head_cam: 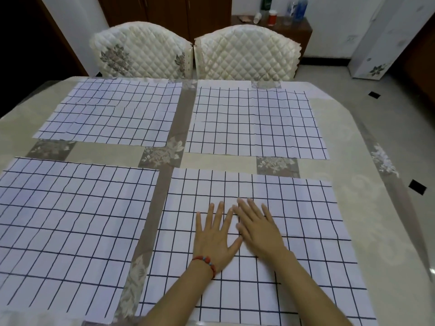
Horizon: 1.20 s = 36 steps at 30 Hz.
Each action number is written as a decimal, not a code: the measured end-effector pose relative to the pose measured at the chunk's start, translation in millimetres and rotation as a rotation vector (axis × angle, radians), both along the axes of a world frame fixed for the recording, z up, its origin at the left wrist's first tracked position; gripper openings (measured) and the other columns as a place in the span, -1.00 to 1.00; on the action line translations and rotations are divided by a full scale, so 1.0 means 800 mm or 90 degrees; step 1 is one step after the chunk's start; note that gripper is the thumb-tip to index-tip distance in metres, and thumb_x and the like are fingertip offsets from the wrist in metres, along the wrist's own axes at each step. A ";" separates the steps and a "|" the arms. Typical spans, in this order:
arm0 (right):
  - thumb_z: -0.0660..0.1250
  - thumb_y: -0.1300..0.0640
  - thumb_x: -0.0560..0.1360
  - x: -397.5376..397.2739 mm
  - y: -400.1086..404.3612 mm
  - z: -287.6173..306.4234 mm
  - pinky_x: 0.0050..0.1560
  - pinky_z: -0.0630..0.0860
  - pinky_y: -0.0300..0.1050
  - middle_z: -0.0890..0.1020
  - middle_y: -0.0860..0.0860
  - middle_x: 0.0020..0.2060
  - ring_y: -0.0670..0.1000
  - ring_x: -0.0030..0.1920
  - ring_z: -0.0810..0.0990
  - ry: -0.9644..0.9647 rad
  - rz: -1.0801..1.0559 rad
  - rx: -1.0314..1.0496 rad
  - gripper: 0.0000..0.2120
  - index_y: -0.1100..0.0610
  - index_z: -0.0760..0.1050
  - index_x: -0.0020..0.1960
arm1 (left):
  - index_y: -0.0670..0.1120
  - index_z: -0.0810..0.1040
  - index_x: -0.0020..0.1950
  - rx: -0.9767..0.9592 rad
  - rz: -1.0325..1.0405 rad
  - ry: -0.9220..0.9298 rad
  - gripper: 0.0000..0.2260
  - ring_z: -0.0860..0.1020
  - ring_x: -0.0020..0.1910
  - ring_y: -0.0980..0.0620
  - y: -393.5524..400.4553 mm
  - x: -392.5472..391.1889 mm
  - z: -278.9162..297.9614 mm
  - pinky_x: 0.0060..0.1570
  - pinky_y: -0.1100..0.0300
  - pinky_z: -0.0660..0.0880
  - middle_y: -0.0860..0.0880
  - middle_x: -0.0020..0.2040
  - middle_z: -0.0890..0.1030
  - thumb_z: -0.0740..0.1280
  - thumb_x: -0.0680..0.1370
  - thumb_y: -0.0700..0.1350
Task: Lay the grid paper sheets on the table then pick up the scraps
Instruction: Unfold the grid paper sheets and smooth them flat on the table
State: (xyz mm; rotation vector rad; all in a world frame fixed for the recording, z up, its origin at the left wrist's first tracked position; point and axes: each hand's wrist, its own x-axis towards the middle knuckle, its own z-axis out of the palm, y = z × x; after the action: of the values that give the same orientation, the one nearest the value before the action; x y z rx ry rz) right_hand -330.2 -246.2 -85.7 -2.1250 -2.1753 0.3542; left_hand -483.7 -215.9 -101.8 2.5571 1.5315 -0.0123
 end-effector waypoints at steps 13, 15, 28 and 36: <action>-0.29 -0.15 0.58 0.016 -0.010 0.010 0.48 -0.11 0.10 0.21 0.02 0.48 0.05 0.47 0.05 -0.019 -0.101 0.054 -0.44 0.02 0.14 0.46 | 0.08 0.04 0.49 -0.004 -0.006 0.006 -0.36 0.06 0.47 -0.07 0.000 -0.001 0.002 0.36 -0.15 -0.11 -0.03 0.50 0.23 -0.17 0.49 0.35; -0.29 -0.22 0.56 0.000 -0.042 -0.001 0.45 -0.27 -0.02 0.01 -0.10 0.50 -0.05 0.50 -0.07 0.003 -0.098 0.019 -0.46 -0.10 -0.02 0.49 | 0.08 0.04 0.49 -0.012 -0.008 0.002 -0.36 0.05 0.47 -0.07 0.000 0.000 0.001 0.36 -0.13 -0.14 -0.03 0.50 0.21 -0.16 0.49 0.36; -0.31 -0.29 0.42 0.063 -0.092 0.002 0.50 -0.25 0.03 -0.06 -0.07 0.53 -0.05 0.52 -0.17 0.031 -0.405 0.009 -0.31 -0.08 -0.08 0.50 | 0.04 -0.35 0.43 -0.110 0.142 -0.063 -0.18 -0.38 0.46 -0.12 -0.014 0.040 0.024 0.38 -0.13 -0.43 -0.05 0.40 -0.43 -0.56 0.25 0.40; -0.35 -0.29 0.40 0.067 -0.094 0.000 0.49 -0.26 0.05 -0.08 -0.05 0.53 -0.02 0.53 -0.18 0.021 -0.398 0.009 -0.28 -0.07 -0.11 0.51 | 0.16 -0.37 0.39 -0.071 0.129 -0.056 -0.26 -0.35 0.44 0.04 -0.025 -0.024 0.011 0.42 -0.05 -0.40 0.05 0.42 -0.38 -0.58 0.25 0.39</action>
State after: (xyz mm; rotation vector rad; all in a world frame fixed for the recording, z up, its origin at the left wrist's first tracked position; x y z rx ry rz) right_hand -276.9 -321.2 -85.8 -2.6050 -1.3739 0.3080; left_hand -502.6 -235.6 -92.9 2.2770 1.6970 0.0369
